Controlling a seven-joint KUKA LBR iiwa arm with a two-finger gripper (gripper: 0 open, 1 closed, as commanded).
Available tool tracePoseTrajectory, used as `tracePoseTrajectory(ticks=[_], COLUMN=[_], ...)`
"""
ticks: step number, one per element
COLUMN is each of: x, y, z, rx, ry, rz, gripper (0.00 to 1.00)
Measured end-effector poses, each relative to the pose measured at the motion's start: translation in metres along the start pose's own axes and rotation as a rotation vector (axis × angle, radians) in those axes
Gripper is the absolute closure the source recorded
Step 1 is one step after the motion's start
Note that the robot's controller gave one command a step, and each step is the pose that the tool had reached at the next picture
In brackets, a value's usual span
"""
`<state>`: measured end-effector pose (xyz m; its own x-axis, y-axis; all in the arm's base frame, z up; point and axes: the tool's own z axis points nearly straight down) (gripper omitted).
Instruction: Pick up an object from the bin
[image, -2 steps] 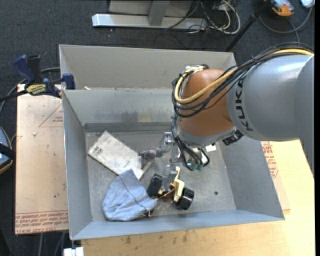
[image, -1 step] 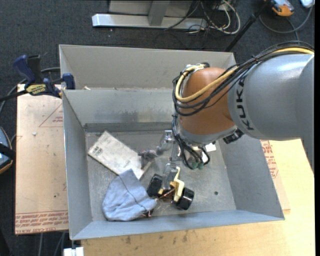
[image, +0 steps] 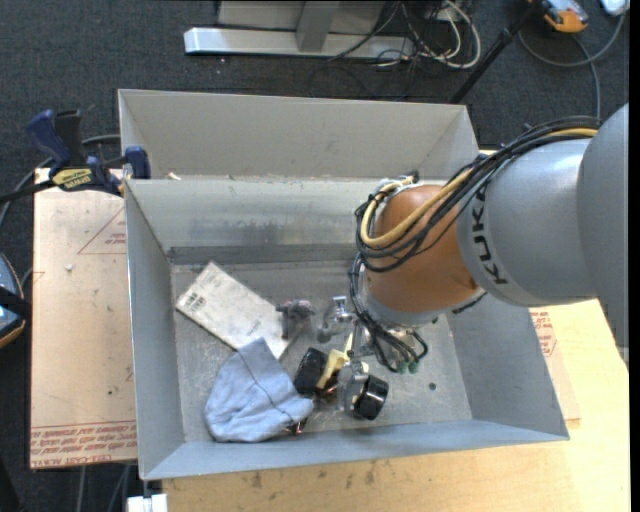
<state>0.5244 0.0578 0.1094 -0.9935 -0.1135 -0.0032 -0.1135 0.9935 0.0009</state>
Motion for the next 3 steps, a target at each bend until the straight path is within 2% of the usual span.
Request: tracePoseTrajectory(ticks=[1,2,3], x=[0.023,-0.009,0.001], y=[-0.007,-0.008,-0.006], z=[-0.006,-0.011,0.037], rx=[0.000,0.000,-0.001], ry=[0.007,0.001,-0.004], rz=[-0.013,0.085,0.188], gripper=[0.00,0.00,0.00])
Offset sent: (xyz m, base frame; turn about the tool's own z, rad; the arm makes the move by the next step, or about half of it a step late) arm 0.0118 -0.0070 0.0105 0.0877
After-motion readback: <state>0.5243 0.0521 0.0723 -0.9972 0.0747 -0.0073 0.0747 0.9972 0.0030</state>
